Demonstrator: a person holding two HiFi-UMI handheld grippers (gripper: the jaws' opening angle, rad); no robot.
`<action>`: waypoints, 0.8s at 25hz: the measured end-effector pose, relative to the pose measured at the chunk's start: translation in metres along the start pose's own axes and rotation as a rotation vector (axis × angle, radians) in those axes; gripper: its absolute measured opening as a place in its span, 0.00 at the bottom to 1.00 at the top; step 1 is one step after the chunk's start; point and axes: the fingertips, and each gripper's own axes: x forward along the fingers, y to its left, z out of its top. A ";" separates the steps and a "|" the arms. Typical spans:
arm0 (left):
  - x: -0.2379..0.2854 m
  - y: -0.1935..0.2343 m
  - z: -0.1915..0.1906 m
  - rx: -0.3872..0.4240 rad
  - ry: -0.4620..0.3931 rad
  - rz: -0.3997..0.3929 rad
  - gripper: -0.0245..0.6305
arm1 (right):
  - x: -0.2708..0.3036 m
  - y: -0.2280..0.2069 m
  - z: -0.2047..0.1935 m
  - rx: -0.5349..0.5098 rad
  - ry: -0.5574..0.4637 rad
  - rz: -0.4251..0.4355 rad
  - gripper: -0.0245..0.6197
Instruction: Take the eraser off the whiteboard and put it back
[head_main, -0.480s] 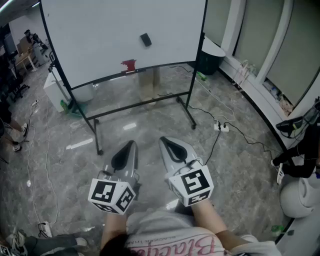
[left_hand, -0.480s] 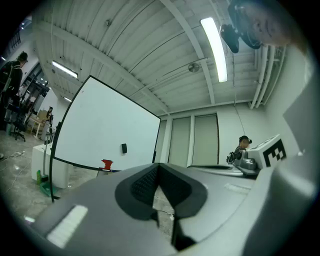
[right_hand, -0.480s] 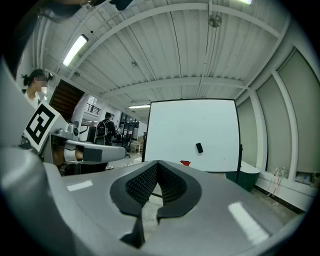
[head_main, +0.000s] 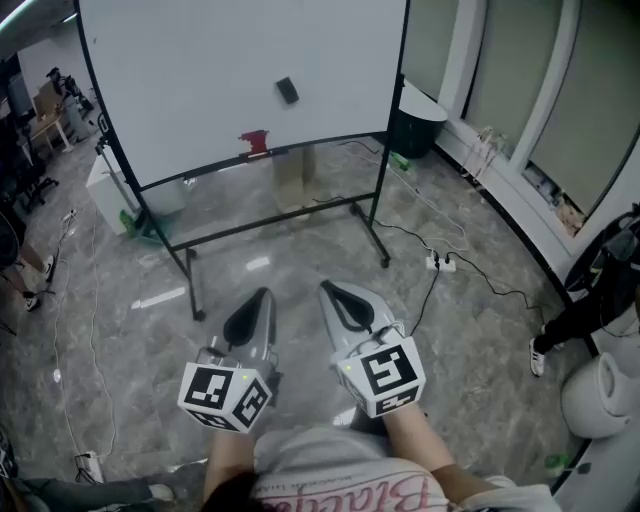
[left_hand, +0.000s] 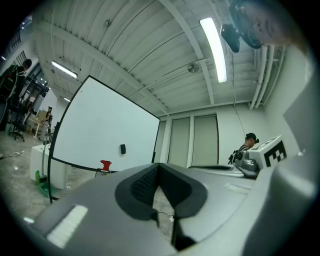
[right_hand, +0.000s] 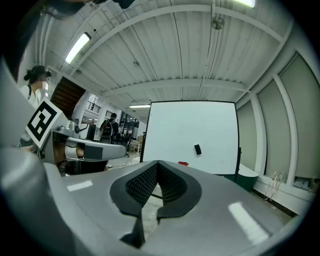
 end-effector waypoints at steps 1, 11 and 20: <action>0.001 0.000 -0.001 -0.001 0.002 0.001 0.04 | 0.000 -0.001 0.000 -0.003 -0.006 -0.001 0.04; -0.002 -0.002 -0.024 -0.028 0.034 0.041 0.04 | -0.008 -0.012 -0.003 0.031 -0.077 -0.015 0.04; 0.027 0.019 -0.031 -0.041 0.062 0.055 0.04 | 0.018 -0.038 -0.017 0.079 -0.045 -0.039 0.04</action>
